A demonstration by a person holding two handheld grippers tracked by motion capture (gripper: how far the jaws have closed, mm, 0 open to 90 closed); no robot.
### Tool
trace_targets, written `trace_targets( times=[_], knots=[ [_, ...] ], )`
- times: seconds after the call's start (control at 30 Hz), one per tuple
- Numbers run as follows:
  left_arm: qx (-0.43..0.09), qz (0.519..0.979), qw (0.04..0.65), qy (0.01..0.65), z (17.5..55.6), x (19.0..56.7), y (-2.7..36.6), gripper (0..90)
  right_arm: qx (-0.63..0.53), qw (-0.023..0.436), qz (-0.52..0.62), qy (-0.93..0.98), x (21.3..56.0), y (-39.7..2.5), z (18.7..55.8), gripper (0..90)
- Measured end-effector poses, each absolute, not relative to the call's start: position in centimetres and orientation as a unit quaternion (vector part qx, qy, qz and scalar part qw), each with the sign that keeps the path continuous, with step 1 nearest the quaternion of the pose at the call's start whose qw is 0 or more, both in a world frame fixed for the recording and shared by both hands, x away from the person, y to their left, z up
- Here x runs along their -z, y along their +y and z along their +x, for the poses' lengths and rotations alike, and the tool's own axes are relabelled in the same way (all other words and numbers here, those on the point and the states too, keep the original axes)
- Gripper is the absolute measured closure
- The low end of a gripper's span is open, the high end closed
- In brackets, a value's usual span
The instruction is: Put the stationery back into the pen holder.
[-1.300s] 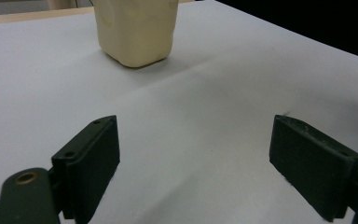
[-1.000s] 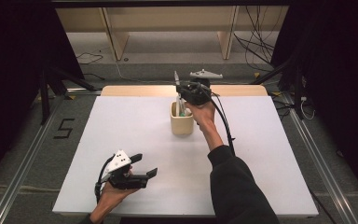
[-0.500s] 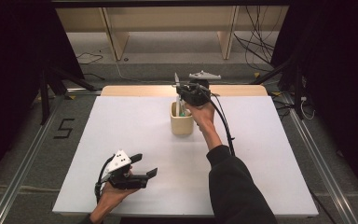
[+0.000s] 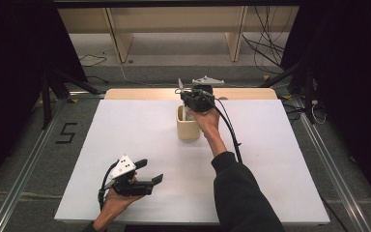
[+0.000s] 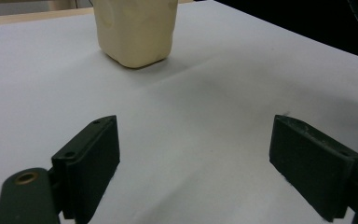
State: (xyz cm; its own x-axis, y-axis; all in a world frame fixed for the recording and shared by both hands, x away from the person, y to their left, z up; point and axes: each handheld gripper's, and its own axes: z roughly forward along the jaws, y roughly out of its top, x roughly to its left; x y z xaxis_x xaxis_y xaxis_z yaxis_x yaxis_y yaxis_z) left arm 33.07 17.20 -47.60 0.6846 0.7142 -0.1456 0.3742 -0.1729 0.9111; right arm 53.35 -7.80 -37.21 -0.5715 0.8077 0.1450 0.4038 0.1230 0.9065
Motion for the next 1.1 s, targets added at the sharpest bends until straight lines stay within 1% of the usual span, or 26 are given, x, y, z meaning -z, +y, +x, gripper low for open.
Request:
trace_targets(
  times=[0.17,0.47,1.1],
  knots=[
    [-0.16,0.75,0.53,0.362,33.1,47.6,17.2,15.9,-0.507,0.201,0.414,0.729,37.7,-7.6,53.3,79.5],
    [-0.161,0.749,0.531,0.363,33.1,47.6,17.2,15.9,-0.503,0.192,0.422,0.73,38.9,-8.0,53.3,79.4],
    [-0.161,0.749,0.531,0.363,33.1,47.6,17.2,15.9,-0.494,0.186,0.425,0.735,40.0,-8.0,52.9,79.0]
  ],
)
